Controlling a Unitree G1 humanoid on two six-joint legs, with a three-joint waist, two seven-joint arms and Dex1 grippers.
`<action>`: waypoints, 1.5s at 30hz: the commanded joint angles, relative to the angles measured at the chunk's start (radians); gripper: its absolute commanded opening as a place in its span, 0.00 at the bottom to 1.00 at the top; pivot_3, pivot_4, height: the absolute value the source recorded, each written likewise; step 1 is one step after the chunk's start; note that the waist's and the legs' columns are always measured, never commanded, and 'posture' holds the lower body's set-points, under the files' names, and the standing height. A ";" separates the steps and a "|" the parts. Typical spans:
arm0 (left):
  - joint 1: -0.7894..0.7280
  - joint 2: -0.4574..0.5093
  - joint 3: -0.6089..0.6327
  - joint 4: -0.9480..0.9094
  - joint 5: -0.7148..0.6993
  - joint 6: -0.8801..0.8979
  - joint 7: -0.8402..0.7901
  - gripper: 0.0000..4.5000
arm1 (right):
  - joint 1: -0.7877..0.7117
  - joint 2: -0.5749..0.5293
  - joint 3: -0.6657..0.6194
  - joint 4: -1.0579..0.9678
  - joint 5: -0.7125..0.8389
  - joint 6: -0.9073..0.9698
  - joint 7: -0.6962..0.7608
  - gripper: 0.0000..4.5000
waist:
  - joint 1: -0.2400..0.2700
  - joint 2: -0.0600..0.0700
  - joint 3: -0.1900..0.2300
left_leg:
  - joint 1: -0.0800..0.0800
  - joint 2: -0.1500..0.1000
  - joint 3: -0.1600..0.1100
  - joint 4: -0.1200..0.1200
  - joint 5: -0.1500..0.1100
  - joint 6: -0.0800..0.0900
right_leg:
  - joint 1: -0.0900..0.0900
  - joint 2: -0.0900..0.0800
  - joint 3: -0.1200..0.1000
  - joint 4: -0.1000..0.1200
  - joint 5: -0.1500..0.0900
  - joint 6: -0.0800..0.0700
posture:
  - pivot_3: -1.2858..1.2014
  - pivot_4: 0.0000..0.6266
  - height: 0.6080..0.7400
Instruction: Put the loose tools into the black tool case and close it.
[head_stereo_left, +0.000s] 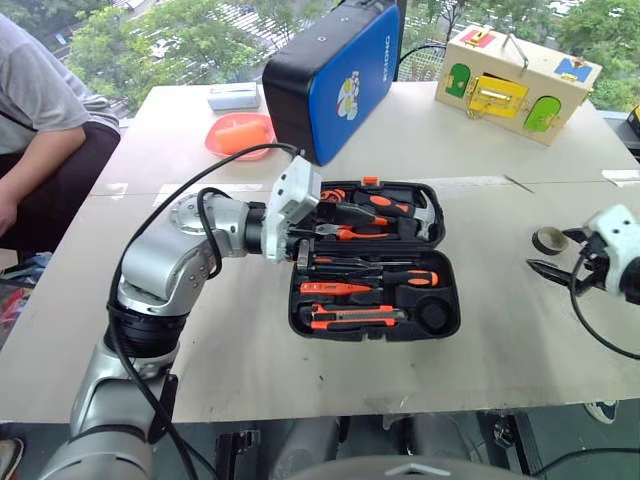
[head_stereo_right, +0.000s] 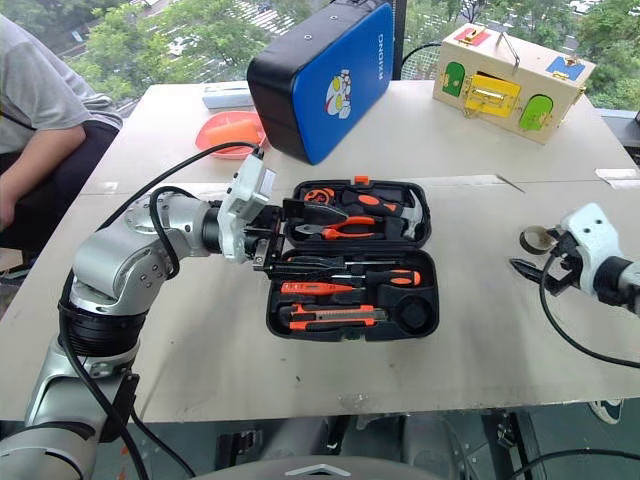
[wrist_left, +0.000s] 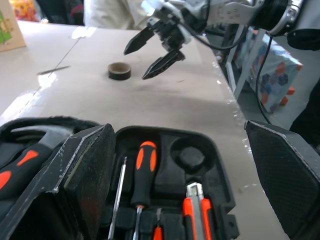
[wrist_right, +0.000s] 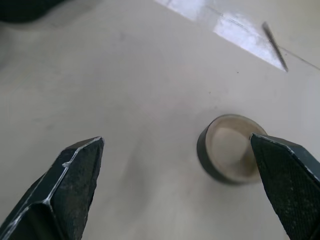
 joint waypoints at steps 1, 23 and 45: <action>-0.006 0.014 0.014 -0.032 -0.006 -0.006 0.008 1.00 | -0.089 0.005 0.060 0.104 -0.063 -0.047 0.007 0.70 | -0.003 0.000 0.000 | 0.000 0.000 0.001 0.000 0.000 0.000 | 0.000 0.000 0.001 0.000 0.000 0.000 | 0.52 0.24 0.96; 0.045 0.034 0.018 -0.085 -0.016 -0.018 0.032 1.00 | -0.315 0.082 0.150 0.433 -0.179 -0.147 0.018 0.01 | -0.018 0.000 0.000 | 0.002 0.000 0.005 0.002 0.000 0.000 | 0.000 0.001 0.006 0.003 0.001 0.001 | 0.52 0.24 0.96; 0.181 0.205 -0.003 -0.173 0.001 -0.058 -0.100 1.00 | -0.120 0.003 0.414 -0.517 0.073 0.011 0.422 0.01 | -0.009 0.002 0.002 | 0.002 0.001 0.004 -0.003 0.000 0.000 | -0.002 0.000 0.005 0.001 0.001 0.001 | 0.52 0.24 0.96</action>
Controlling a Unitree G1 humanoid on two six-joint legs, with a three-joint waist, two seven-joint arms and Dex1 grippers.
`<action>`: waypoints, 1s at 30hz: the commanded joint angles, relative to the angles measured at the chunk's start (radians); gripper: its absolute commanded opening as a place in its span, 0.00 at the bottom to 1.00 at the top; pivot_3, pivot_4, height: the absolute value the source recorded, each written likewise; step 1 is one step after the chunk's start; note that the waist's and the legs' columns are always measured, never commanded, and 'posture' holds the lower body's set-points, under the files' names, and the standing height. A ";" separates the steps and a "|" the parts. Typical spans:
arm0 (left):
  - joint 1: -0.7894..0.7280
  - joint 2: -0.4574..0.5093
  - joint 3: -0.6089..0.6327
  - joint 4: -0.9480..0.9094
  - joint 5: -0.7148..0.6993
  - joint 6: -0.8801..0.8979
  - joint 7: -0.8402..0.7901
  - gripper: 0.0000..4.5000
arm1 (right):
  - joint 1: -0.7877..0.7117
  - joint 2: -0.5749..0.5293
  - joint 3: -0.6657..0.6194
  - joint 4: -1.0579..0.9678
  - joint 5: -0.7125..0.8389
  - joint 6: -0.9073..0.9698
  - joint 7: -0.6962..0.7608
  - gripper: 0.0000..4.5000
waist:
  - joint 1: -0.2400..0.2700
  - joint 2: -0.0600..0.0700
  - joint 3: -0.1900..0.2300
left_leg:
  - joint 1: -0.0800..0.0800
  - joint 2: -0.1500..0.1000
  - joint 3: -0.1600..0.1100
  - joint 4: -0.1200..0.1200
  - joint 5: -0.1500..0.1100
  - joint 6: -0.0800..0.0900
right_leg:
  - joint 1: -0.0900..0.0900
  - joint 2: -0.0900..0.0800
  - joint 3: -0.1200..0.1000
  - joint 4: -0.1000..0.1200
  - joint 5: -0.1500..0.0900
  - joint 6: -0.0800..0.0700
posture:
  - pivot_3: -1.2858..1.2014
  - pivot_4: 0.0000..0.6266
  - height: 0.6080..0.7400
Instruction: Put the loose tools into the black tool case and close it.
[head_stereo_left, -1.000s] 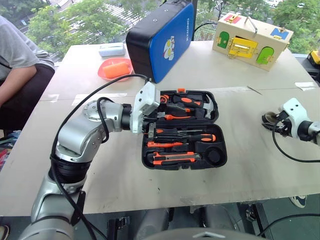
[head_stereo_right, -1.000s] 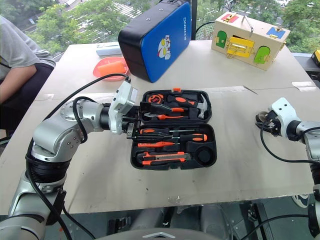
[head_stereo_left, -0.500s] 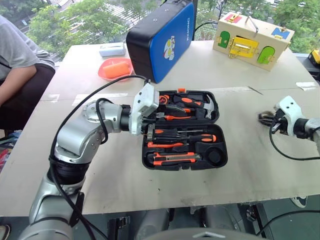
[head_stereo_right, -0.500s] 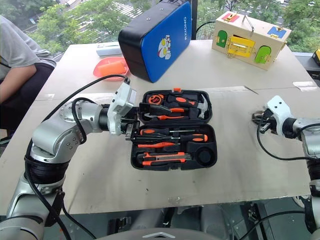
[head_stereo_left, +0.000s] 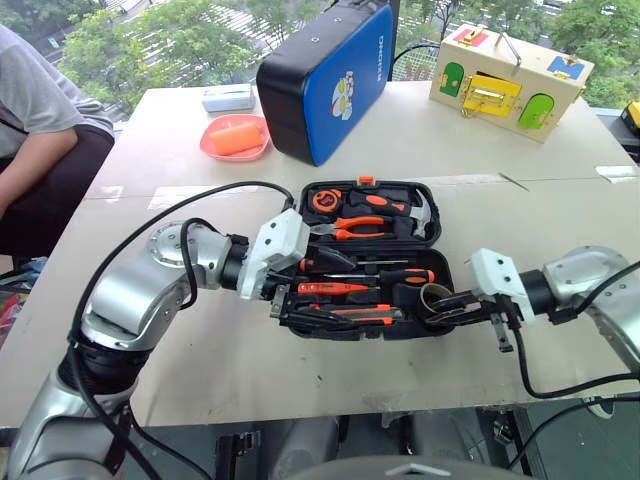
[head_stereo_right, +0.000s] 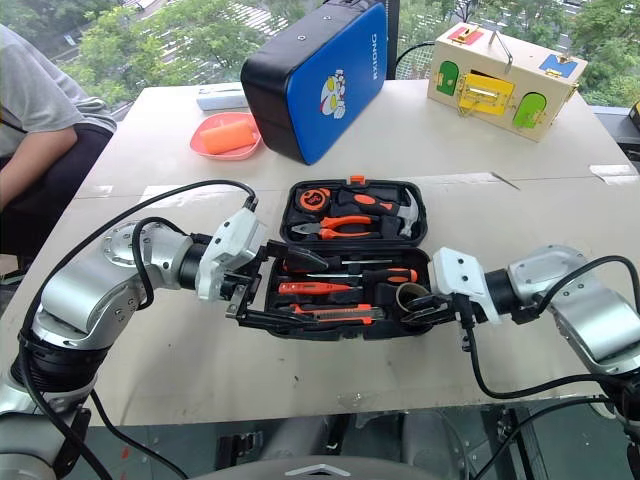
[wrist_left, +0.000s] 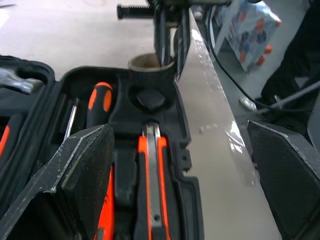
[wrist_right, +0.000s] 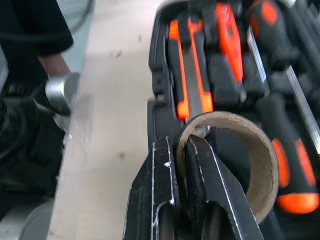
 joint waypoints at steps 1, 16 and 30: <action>0.001 0.017 0.027 -0.044 -0.013 -0.007 -0.001 1.00 | -0.022 0.020 0.022 -0.003 -0.036 -0.034 -0.017 0.01 | -0.001 0.000 0.000 | 0.000 0.000 0.000 0.000 0.000 0.000 | 0.000 0.000 0.000 0.000 0.000 0.000 | 0.52 0.24 0.96; -0.030 0.001 0.024 -0.035 -0.021 0.008 0.034 1.00 | -0.032 -0.025 0.112 0.026 -0.133 -0.034 0.027 0.01 | -0.004 0.000 0.000 | 0.000 0.000 -0.001 0.000 0.000 0.000 | 0.000 0.000 -0.001 0.000 0.000 0.000 | 0.52 0.24 0.96; -0.036 -0.004 0.024 -0.031 -0.019 0.009 0.041 1.00 | -0.040 -0.034 0.032 -0.056 0.018 0.028 0.078 0.79 | -0.004 0.000 0.000 | 0.000 0.000 -0.002 0.000 0.000 0.000 | 0.000 0.000 -0.002 -0.001 0.000 0.000 | 0.52 0.24 0.96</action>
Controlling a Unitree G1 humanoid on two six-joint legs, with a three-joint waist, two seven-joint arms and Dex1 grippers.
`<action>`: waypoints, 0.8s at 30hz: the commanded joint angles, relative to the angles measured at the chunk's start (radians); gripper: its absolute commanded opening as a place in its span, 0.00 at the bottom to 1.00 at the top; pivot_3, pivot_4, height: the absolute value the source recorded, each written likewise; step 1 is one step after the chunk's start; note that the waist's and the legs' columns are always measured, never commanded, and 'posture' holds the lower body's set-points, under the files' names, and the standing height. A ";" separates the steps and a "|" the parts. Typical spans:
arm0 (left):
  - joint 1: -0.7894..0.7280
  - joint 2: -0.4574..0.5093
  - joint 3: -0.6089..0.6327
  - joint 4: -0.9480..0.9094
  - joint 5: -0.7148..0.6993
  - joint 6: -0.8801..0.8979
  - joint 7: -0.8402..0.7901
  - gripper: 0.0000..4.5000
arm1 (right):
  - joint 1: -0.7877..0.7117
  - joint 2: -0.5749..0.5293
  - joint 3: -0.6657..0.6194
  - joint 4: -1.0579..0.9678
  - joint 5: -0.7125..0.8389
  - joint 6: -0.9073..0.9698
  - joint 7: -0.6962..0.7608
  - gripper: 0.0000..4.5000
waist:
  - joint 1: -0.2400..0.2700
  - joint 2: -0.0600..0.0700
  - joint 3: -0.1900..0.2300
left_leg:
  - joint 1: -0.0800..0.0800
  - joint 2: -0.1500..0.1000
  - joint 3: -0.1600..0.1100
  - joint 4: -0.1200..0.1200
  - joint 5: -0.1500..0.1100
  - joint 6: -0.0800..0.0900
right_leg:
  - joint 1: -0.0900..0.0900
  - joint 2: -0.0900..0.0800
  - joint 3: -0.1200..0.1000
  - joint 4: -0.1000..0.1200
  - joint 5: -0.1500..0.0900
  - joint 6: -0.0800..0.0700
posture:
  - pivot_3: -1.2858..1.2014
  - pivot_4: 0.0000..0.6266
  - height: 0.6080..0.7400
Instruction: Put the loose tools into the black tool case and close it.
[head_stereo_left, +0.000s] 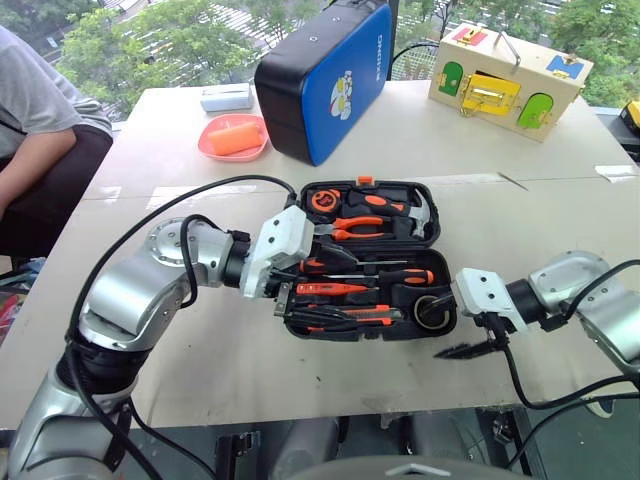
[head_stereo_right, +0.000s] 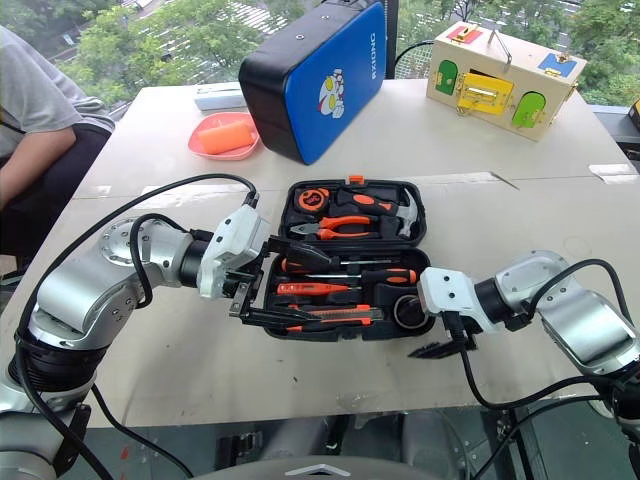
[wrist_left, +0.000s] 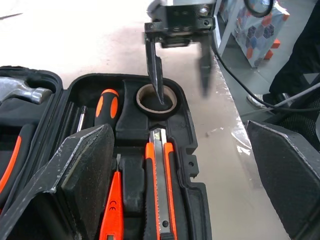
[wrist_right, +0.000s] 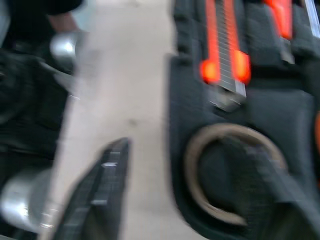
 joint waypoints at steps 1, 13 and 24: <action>-0.007 0.005 0.026 -0.007 -0.013 -0.003 0.002 1.00 | -0.017 -0.015 -0.071 -0.046 0.067 0.019 0.020 0.79 | -0.001 0.000 0.000 | 0.000 0.000 0.000 0.000 0.000 0.000 | 0.000 0.000 0.000 0.000 0.000 0.000 | 0.52 0.24 0.96; 0.375 0.068 0.360 0.132 0.046 -0.032 0.148 0.61 | -0.086 0.023 -0.255 0.347 0.054 -0.030 -0.087 0.27 | -0.004 0.000 0.000 | 0.001 0.000 0.000 -0.004 0.000 0.000 | 0.000 0.000 0.001 -0.002 0.000 0.000 | 0.52 0.24 0.96; 0.335 -0.026 0.176 0.309 0.238 -0.218 0.189 0.01 | -0.166 0.162 -0.107 0.679 -0.165 -0.398 -0.042 0.00 | 0.000 0.001 0.000 | 0.002 0.000 0.002 -0.005 0.000 0.000 | -0.001 -0.001 0.002 0.000 0.000 0.000 | 0.52 0.24 0.96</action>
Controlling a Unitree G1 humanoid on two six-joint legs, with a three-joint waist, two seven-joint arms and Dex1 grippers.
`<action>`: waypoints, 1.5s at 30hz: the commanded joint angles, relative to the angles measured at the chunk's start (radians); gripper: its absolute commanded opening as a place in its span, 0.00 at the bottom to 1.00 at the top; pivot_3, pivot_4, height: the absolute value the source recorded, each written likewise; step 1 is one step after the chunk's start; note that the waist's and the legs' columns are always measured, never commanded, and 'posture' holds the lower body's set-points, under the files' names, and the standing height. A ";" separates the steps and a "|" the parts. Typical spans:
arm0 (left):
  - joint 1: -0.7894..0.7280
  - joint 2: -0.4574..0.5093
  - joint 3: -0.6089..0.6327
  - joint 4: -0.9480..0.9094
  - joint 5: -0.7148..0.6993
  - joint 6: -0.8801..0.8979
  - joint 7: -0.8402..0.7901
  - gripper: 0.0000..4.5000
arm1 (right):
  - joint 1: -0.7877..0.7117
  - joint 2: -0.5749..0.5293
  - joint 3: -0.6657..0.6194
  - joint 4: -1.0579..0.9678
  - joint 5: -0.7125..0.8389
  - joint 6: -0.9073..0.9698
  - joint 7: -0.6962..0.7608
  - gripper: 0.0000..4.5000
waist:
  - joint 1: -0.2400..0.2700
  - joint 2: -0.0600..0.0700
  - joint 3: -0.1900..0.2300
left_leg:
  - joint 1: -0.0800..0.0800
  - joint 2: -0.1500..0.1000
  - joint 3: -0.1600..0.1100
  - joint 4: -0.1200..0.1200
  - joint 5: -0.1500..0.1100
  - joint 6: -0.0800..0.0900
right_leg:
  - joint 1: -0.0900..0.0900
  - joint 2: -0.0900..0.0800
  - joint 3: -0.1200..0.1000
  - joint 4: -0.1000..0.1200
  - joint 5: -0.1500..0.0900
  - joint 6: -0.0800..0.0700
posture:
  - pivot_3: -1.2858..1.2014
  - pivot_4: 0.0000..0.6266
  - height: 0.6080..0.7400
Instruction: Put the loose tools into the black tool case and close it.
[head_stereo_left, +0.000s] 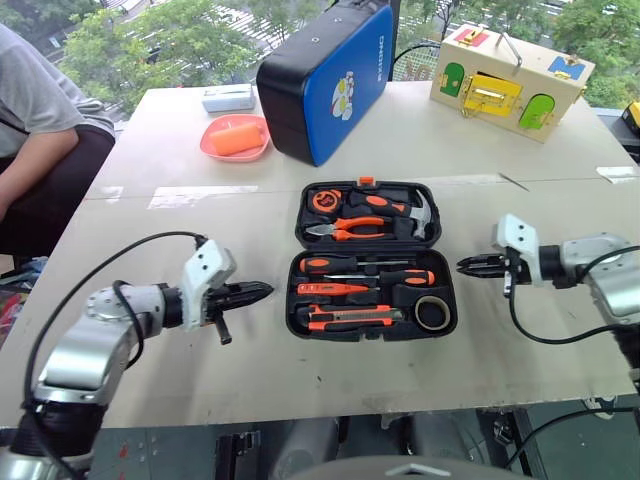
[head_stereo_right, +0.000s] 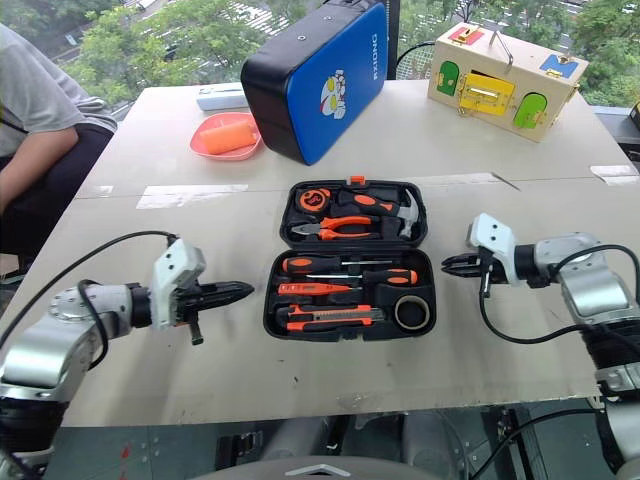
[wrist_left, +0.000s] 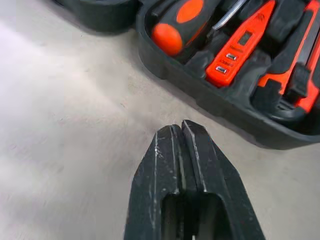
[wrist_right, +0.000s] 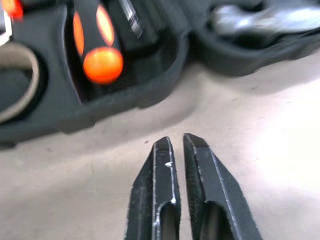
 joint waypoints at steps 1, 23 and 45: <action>-0.076 -0.035 -0.046 0.029 0.026 -0.036 0.004 0.01 | -0.032 0.020 0.011 -0.014 -0.012 -0.075 0.047 0.00 | -0.004 0.000 0.000 | 0.000 0.000 0.000 0.000 0.000 0.000 | 0.000 0.000 0.000 0.000 0.000 0.000 | 0.52 0.24 0.96; 0.074 0.029 -0.122 -0.229 -0.019 0.041 -0.147 0.01 | 0.150 -0.072 -0.022 -0.355 0.057 0.019 0.200 0.00 | -0.006 0.001 0.000 | -0.001 0.000 0.001 -0.001 0.000 0.000 | -0.002 0.000 0.002 -0.001 0.000 0.000 | 0.52 0.24 0.96; -0.039 0.029 0.246 -0.027 -0.346 0.674 0.099 0.99 | 0.062 -0.113 -0.255 -0.279 0.281 0.696 -0.086 1.00 | -0.006 0.000 0.000 | 0.000 0.000 0.001 0.000 0.000 0.000 | -0.002 0.000 0.003 0.002 0.000 0.000 | 0.52 0.24 0.96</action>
